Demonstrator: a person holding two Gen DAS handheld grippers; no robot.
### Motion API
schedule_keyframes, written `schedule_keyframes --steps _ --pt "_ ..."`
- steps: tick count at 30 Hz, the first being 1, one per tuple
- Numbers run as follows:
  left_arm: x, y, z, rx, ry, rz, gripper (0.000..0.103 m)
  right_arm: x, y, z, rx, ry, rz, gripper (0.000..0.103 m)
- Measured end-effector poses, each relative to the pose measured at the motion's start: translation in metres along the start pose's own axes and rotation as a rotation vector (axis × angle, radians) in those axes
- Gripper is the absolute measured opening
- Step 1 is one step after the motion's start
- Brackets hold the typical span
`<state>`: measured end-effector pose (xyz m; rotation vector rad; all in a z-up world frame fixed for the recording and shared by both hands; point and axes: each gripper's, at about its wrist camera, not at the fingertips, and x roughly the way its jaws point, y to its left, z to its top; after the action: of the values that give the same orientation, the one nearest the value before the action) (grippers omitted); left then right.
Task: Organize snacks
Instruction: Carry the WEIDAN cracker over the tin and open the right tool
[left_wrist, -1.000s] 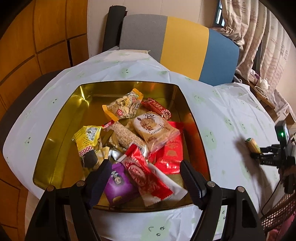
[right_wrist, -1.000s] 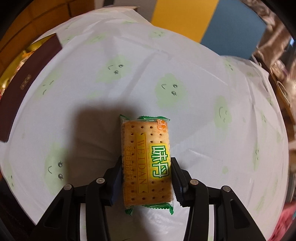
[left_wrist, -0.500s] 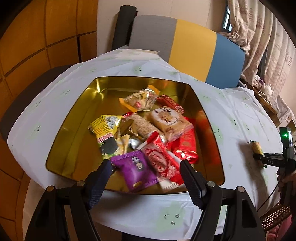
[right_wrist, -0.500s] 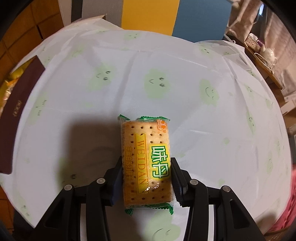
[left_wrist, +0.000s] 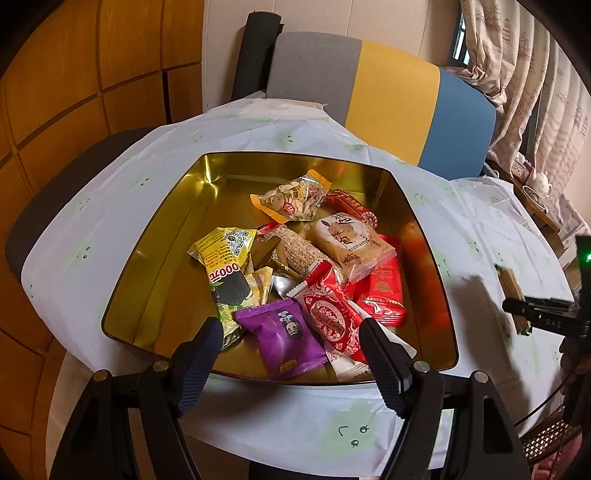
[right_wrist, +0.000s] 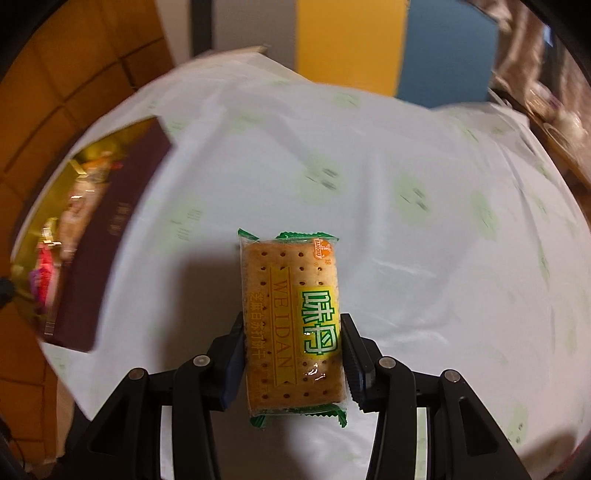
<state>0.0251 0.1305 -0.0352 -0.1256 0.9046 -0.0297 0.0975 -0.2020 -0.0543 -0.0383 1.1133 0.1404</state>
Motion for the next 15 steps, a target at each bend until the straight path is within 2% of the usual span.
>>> schedule_keyframes --steps 4,10,15 --pt "-0.001 0.001 0.000 -0.001 -0.002 0.000 0.077 -0.013 0.037 0.013 -0.082 -0.046 0.059 0.047" --pt "0.001 0.004 0.001 -0.006 0.001 0.002 0.077 -0.038 0.117 0.023 -0.218 -0.114 0.163 0.047" --pt "0.000 0.007 0.002 -0.010 -0.002 0.007 0.077 -0.048 0.167 0.027 -0.311 -0.138 0.223 0.047"
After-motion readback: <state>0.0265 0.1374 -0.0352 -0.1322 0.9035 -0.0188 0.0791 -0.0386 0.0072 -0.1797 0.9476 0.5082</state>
